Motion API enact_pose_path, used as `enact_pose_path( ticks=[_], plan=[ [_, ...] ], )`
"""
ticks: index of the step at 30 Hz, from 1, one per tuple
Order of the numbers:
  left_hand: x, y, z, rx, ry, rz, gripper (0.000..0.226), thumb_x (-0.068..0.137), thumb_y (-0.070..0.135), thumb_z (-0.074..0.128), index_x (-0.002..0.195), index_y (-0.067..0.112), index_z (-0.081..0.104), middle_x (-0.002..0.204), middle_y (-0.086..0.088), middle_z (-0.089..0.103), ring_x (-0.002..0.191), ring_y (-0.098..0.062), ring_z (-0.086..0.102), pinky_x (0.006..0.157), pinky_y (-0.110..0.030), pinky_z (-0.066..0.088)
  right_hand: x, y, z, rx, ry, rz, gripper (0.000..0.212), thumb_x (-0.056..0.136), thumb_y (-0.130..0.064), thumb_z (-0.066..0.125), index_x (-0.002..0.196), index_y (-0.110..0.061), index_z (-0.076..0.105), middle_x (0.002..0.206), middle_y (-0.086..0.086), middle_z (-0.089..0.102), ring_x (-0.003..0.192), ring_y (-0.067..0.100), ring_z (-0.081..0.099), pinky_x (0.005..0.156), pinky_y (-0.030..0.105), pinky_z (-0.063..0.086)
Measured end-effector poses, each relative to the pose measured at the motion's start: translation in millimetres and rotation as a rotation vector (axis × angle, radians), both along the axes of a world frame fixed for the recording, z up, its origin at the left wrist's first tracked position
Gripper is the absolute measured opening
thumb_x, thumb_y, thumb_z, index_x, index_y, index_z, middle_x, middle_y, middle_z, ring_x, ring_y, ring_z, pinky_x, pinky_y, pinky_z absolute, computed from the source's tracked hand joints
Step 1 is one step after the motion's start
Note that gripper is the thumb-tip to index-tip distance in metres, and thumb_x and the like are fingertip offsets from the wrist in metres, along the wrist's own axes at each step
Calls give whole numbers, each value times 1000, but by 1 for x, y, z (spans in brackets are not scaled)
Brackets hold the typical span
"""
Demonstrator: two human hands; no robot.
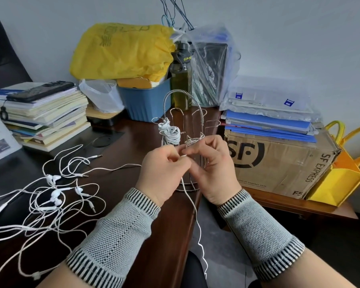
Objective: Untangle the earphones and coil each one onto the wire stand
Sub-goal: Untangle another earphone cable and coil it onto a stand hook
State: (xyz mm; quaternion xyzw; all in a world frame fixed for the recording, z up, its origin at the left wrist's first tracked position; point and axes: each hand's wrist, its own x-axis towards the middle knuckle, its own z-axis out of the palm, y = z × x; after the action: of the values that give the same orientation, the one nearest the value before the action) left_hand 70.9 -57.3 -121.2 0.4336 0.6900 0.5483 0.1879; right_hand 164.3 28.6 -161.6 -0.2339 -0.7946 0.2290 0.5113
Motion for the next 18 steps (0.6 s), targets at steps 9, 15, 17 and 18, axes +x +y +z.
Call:
enact_pose_path(
  ticks=[9, 15, 17, 18],
  plan=[
    [-22, -3, 12, -244, 242, -5, 14, 76, 15, 69, 66, 12, 60, 81, 8, 75, 82, -13, 70, 82, -43, 55, 4, 1, -1, -201, 183, 6, 12, 83, -14, 69, 74, -18, 61, 84, -6, 53, 82, 1, 56, 76, 15, 47],
    [-33, -9, 16, -114, -179, -143, 11, 87, 10, 67, 78, 10, 62, 78, -2, 75, 67, -16, 61, 84, -41, 57, 4, 6, 2, -579, 362, 78, 14, 83, -14, 70, 73, -17, 63, 80, 8, 61, 67, 9, 55, 67, 25, 47],
    [-31, -9, 15, -94, -199, -165, 11, 89, 15, 65, 79, 13, 68, 82, -2, 76, 63, -12, 56, 85, -41, 56, 4, 7, 3, -681, 414, 139, 10, 82, -18, 71, 74, -16, 64, 72, 3, 61, 64, 10, 55, 65, 32, 51],
    [-29, -9, 15, -88, -221, -175, 12, 90, 16, 65, 79, 14, 70, 84, -2, 76, 62, -10, 57, 85, -39, 56, 4, 8, 3, -704, 434, 164, 10, 79, -24, 70, 71, -21, 65, 72, 3, 61, 67, 14, 56, 68, 37, 52]
  ],
)
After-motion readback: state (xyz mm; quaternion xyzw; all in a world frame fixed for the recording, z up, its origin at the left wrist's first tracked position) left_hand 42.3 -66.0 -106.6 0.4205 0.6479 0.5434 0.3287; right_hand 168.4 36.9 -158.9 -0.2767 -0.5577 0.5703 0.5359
